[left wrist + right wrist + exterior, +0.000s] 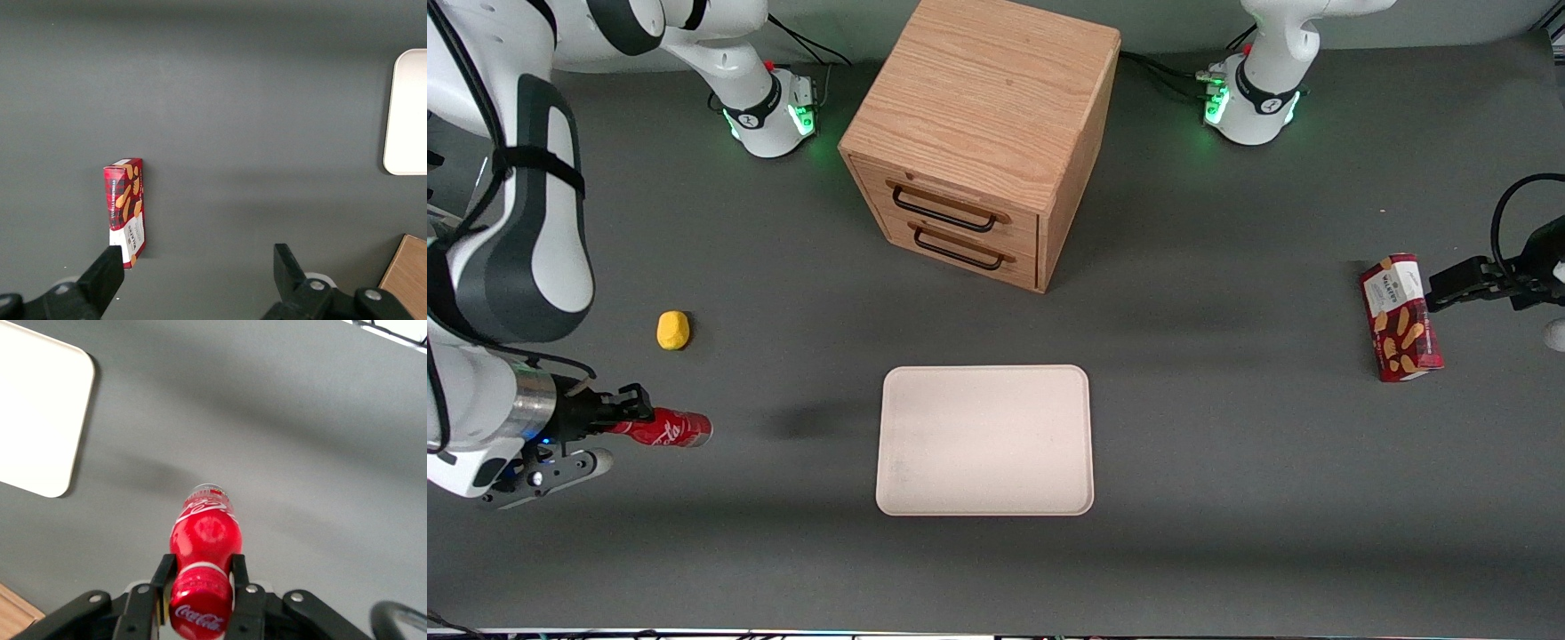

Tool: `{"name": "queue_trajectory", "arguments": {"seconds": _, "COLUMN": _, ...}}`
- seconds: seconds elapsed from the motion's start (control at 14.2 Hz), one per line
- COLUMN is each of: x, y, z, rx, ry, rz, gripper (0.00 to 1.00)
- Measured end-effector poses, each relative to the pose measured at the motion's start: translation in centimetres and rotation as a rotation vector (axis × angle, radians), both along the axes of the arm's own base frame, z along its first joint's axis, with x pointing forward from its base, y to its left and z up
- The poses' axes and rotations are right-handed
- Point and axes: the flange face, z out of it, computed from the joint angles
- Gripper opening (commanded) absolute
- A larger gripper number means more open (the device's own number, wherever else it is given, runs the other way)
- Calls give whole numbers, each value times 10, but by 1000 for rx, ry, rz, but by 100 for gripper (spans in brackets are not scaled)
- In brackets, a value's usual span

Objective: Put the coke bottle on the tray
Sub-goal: 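Carry the held bottle with the right gripper over the white tray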

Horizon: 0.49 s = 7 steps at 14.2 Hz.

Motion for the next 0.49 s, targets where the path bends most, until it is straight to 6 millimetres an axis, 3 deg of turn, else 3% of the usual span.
{"name": "queue_trajectory", "arguments": {"seconds": 0.21, "x": -12, "y": 37, "z": 37, "rx": 10, "ry": -33, "rz": -24, "gripper": 0}}
{"name": "queue_trajectory", "arguments": {"seconds": 0.49, "x": -36, "y": 145, "z": 53, "rx": 64, "ry": -33, "rz": -138, "gripper": 0}}
